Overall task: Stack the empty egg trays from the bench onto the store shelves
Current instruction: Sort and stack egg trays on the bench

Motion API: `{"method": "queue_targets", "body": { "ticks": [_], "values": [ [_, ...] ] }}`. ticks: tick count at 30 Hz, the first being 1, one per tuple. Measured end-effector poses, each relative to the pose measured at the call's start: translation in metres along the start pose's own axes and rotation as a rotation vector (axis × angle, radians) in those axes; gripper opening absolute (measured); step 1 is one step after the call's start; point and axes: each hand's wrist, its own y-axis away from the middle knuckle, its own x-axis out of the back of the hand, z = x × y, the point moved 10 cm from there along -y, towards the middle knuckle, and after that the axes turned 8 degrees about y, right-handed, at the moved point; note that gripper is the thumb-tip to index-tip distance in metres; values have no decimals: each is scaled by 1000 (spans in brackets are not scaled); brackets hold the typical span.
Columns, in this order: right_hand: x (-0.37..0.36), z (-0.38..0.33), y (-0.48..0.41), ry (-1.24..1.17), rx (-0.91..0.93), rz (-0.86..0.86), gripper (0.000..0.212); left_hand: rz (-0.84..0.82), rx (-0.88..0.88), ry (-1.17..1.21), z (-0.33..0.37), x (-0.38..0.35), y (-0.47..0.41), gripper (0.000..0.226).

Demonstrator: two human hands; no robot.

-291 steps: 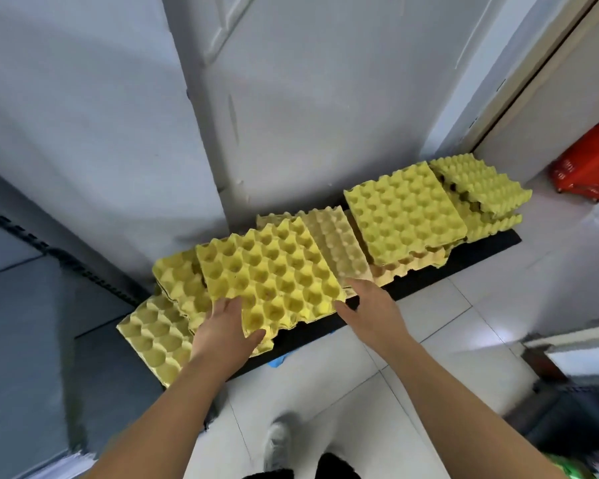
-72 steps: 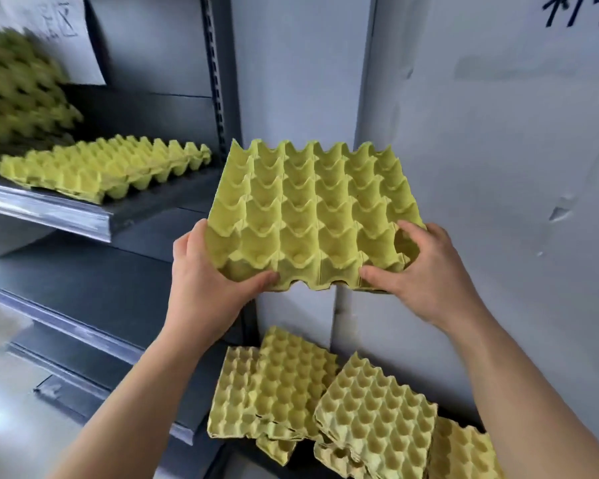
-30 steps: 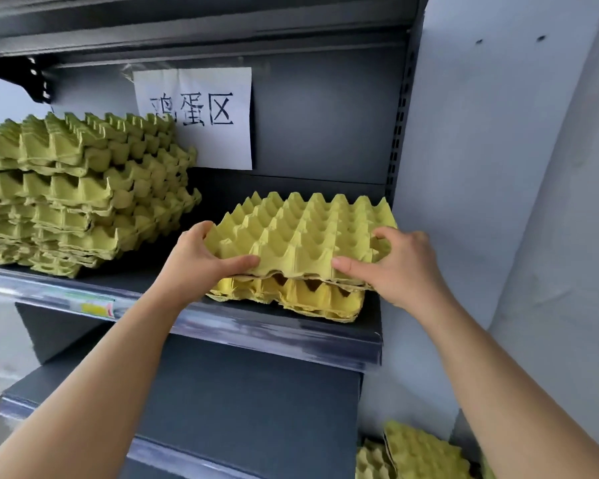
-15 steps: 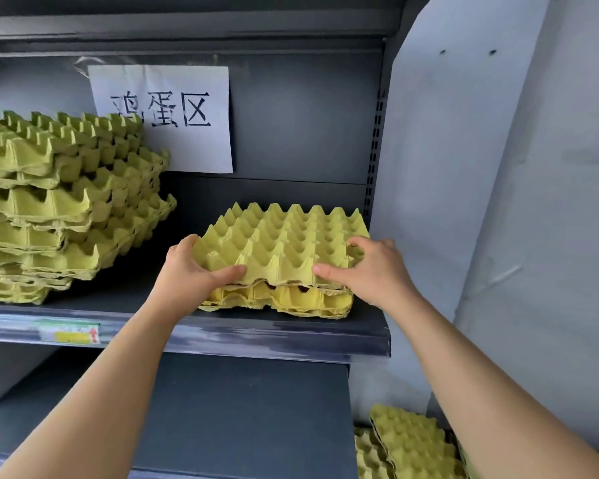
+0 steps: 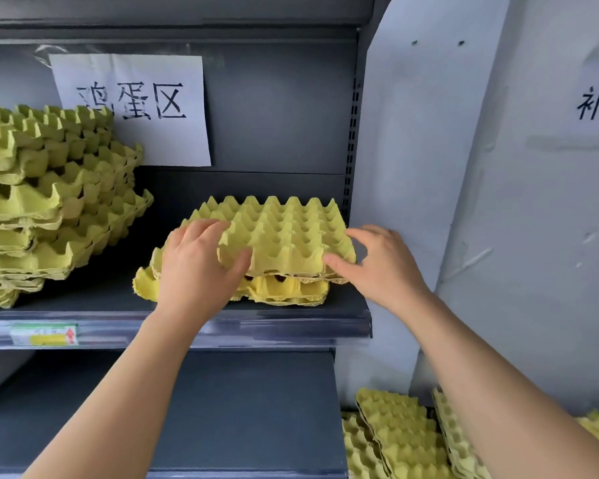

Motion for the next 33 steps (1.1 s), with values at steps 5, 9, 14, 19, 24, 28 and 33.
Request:
{"method": "queue_targets", "body": {
  "ticks": [5,9,14,19,24,28,33],
  "values": [
    [30,48,34,37,-8,42,51,-73,-212,105,88,-42,17,45],
    [53,116,71,71,-89,63,46,-148,-339,246,164,-87,42,45],
    [79,223,119,143,-218,62,42,-259,-435,372,261,-167,86,42],
    [98,344,171,202,-343,-27,44,-432,-429,420,349,-275,138,44],
    [115,466,220,268,-463,-107,41,-590,-419,408,432,-377,189,39],
    [126,555,255,266,-580,-148,35,-715,-419,387,485,-454,227,37],
    [132,659,287,285,-717,-176,37,-825,-413,389,541,-546,261,36]
  ]
}}
